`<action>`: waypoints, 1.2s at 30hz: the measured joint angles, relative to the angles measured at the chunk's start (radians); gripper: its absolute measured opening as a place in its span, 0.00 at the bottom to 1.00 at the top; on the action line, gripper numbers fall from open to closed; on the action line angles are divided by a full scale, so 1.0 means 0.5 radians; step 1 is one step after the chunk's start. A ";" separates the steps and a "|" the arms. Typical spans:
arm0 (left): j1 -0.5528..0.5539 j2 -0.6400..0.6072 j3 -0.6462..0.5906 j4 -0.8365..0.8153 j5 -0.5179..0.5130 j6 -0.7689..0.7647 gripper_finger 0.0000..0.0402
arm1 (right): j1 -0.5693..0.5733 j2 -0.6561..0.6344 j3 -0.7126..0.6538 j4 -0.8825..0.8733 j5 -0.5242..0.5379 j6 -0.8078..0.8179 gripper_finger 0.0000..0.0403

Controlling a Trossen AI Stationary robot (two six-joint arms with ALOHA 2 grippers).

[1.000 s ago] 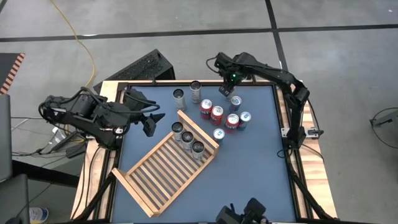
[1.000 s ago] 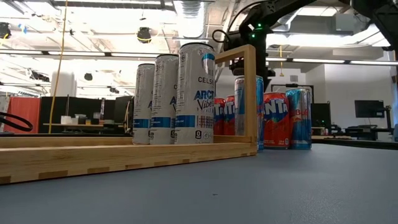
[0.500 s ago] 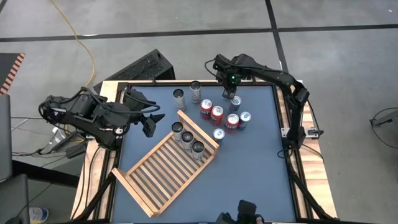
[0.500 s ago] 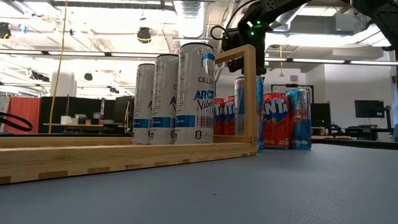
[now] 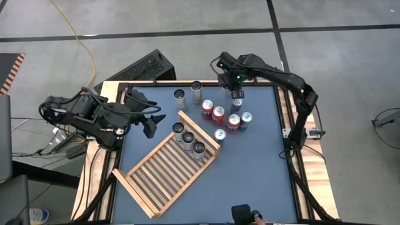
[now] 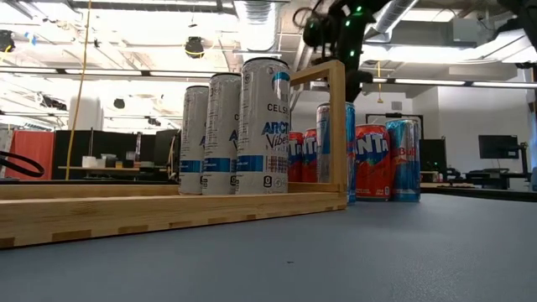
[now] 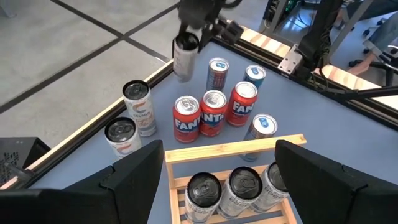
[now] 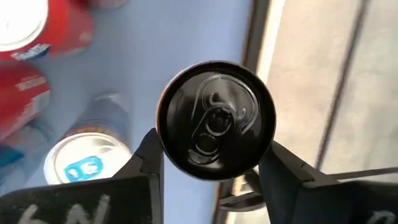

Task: Place canned beverage on shelf
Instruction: Put the top right white yellow soda can on the shelf

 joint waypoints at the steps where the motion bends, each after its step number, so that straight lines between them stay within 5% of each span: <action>1: 0.000 0.000 0.000 0.000 0.000 0.002 0.74 | 0.001 -0.036 0.000 0.021 0.002 0.003 0.39; 9: 0.000 0.000 0.000 0.001 -0.002 0.060 0.74 | 0.064 -0.334 0.004 0.149 -0.026 0.064 0.32; 23: -0.001 -0.001 0.000 0.000 0.007 0.064 0.74 | 0.260 -0.528 0.007 -0.180 -0.127 0.608 0.17; 28: -0.001 -0.001 0.000 0.001 0.008 0.061 0.74 | 0.220 -0.485 0.006 -0.173 -0.131 0.768 0.27; 36: -0.001 -0.001 0.000 0.002 0.011 0.017 0.74 | 0.207 -0.452 0.003 0.005 -0.176 0.788 0.59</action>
